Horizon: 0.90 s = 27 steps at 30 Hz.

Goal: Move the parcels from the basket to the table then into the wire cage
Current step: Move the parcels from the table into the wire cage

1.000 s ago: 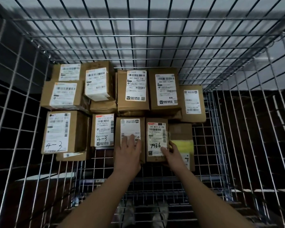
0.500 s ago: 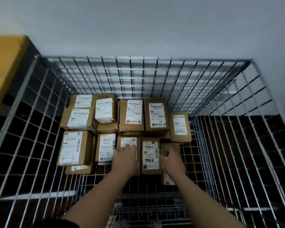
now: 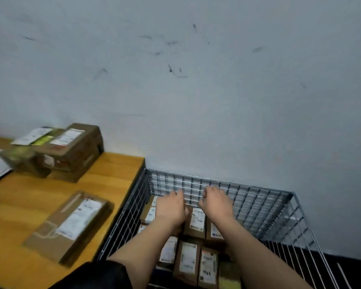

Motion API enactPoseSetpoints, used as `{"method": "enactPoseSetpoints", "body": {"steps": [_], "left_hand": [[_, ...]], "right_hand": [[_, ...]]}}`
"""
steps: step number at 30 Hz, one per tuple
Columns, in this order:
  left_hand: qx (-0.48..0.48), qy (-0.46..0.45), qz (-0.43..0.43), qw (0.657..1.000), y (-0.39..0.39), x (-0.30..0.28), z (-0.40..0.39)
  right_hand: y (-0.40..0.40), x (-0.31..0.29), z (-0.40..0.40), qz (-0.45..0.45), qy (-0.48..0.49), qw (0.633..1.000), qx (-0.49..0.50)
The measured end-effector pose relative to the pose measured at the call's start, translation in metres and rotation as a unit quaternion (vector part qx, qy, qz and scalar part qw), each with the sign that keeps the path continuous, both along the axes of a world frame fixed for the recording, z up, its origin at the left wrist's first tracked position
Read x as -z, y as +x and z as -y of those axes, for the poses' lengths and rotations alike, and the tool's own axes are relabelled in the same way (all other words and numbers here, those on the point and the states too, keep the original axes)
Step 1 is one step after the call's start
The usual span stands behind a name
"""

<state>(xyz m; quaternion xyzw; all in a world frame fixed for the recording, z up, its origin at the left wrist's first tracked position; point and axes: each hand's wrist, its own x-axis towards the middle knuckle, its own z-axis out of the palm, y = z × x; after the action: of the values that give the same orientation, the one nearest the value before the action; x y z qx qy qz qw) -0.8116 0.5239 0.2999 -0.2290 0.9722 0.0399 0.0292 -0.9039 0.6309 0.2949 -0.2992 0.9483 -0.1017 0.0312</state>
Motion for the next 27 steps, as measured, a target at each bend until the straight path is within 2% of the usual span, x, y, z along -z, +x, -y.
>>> {"method": "enactPoseSetpoints", "body": {"steps": [6, 11, 18, 27], "left_hand": [[-0.086, -0.018, -0.051, 0.995, 0.059, -0.079, 0.073], [-0.124, -0.029, -0.073, 0.989, 0.125, -0.114, 0.142], [-0.139, -0.056, -0.065, 0.987, 0.225, -0.126, 0.243], [-0.173, -0.002, -0.061, 0.983, 0.293, -0.122, 0.347]], "right_hand": [[0.044, -0.079, 0.064, -0.039, -0.001, 0.997, -0.063], [0.092, -0.116, 0.130, -0.046, -0.026, 0.995, -0.080], [0.193, -0.124, 0.235, -0.012, -0.044, 0.995, -0.093], [0.261, -0.121, 0.329, 0.011, -0.012, 0.995, -0.103]]}}
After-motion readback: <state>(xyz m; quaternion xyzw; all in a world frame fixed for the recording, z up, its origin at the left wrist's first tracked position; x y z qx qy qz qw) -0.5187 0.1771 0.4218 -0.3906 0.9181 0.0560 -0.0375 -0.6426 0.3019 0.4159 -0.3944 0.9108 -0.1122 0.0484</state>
